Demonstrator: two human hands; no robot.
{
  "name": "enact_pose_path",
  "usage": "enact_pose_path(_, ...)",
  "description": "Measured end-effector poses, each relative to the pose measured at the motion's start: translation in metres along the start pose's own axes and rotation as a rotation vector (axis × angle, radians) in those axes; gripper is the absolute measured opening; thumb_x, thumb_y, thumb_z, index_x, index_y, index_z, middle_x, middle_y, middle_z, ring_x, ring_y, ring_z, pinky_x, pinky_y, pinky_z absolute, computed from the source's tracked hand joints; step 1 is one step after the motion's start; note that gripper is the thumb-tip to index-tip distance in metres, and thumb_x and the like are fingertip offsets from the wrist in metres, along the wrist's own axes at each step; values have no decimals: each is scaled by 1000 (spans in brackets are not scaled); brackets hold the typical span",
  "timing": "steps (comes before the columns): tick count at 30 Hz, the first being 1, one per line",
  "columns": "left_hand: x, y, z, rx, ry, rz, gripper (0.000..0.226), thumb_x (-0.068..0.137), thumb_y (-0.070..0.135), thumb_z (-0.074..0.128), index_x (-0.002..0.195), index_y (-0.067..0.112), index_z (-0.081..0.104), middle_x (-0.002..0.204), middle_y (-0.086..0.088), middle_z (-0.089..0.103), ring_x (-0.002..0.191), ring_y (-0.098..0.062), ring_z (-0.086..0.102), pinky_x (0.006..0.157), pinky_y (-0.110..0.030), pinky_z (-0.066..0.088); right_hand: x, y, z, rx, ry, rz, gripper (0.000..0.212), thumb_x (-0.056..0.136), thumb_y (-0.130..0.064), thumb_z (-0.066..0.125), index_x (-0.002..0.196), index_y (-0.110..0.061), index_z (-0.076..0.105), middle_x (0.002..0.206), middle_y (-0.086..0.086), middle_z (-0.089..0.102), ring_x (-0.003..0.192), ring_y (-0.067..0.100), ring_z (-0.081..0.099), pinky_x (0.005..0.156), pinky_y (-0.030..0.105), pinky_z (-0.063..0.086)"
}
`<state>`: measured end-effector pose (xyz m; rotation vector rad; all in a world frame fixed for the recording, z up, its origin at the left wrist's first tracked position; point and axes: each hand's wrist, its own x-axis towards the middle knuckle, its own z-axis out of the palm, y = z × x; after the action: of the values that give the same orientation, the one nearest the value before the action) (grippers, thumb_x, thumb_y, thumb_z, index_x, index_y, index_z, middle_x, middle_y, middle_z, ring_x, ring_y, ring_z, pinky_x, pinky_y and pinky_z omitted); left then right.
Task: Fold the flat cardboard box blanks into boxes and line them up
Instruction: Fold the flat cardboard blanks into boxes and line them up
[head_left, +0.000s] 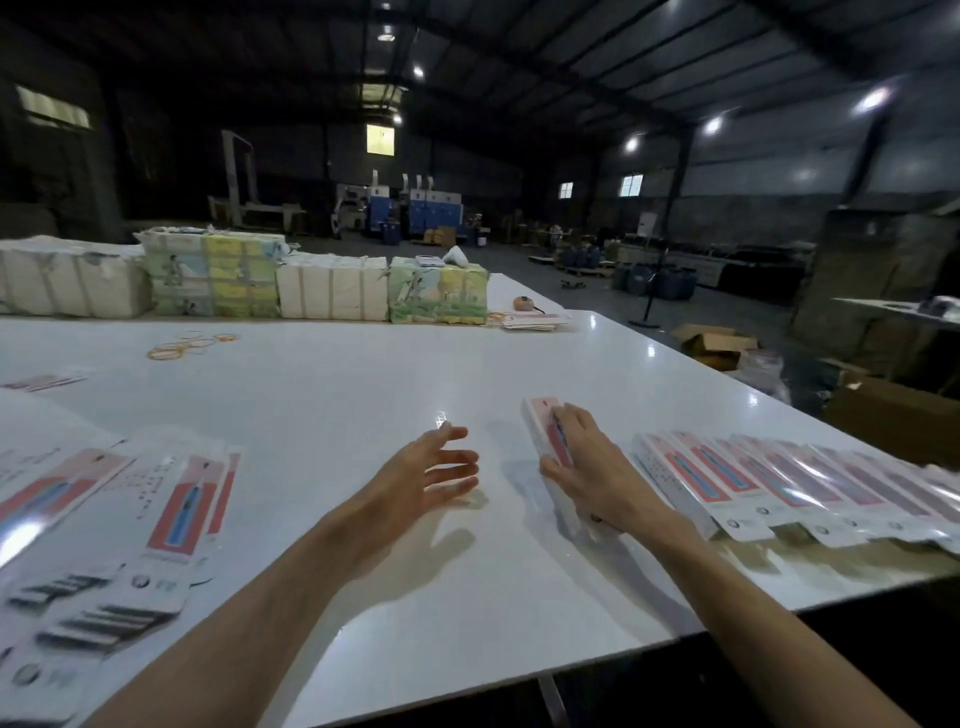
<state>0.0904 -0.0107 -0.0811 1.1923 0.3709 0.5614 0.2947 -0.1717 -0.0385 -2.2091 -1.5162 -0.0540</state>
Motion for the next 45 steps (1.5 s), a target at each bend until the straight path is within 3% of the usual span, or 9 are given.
enact_pose_path(8,-1,2,6,125,-96,32,33,98,34,71,126,17,76,121,-17,73,119,-30,71,94,-29,59,-36,70,-34,-381,21,132,27,104,-41,53,121,-21,59,123,-2,62,112,20,60,100,34,45)
enact_pose_path(14,-5,5,11,160,-87,36,23,106,17,61,122,15,78,117,-19,74,114,-31,73,90,-27,60,-42,84,-41,-377,34,258,31,105,-31,57,134,-19,58,131,0,62,107,17,61,91,29,51)
enact_pose_path(18,-7,6,11,176,-111,33,24,107,18,60,124,15,77,117,-18,74,116,-31,72,96,-29,59,-43,84,-30,-403,93,285,38,109,-23,50,146,-15,47,151,3,49,135,22,50,115,36,40)
enact_pose_path(23,-8,5,8,191,-108,40,23,105,20,63,123,14,77,110,-14,74,110,-29,74,98,-30,58,-3,33,-7,-333,126,73,46,111,-29,47,154,-14,43,164,7,35,152,27,32,124,39,29)
enact_pose_path(27,-9,16,16,195,81,35,15,81,17,58,72,14,70,66,-7,51,60,-20,57,55,-23,47,36,-36,33,-230,179,-199,36,106,-23,51,141,-14,56,140,4,56,127,23,51,105,38,48)
enact_pose_path(31,-15,31,4,306,265,90,22,88,22,51,78,16,69,66,-3,50,59,-17,53,54,-24,42,39,-70,72,-101,130,-311,35,101,-17,51,135,-15,60,125,-1,63,115,18,57,88,31,50)
enact_pose_path(37,-23,55,-29,950,525,-34,19,103,26,54,114,23,69,105,-2,73,92,-19,69,75,-32,53,36,-59,81,-40,106,-374,30,97,-16,54,125,-18,65,112,-7,65,106,15,60,80,27,47)
enact_pose_path(41,-48,83,-57,1503,516,-363,46,103,27,60,146,16,46,145,-13,48,130,-31,50,86,-33,51,39,-59,81,42,83,-394,29,97,-17,56,125,-20,64,104,-11,62,101,11,58,80,26,45)
enact_pose_path(45,-83,98,-77,1901,831,-554,70,98,37,69,153,15,32,155,-21,31,144,-41,30,118,-53,29,42,-53,83,129,86,-381,25,96,-18,58,119,-23,64,96,-16,58,89,3,51,78,26,45)
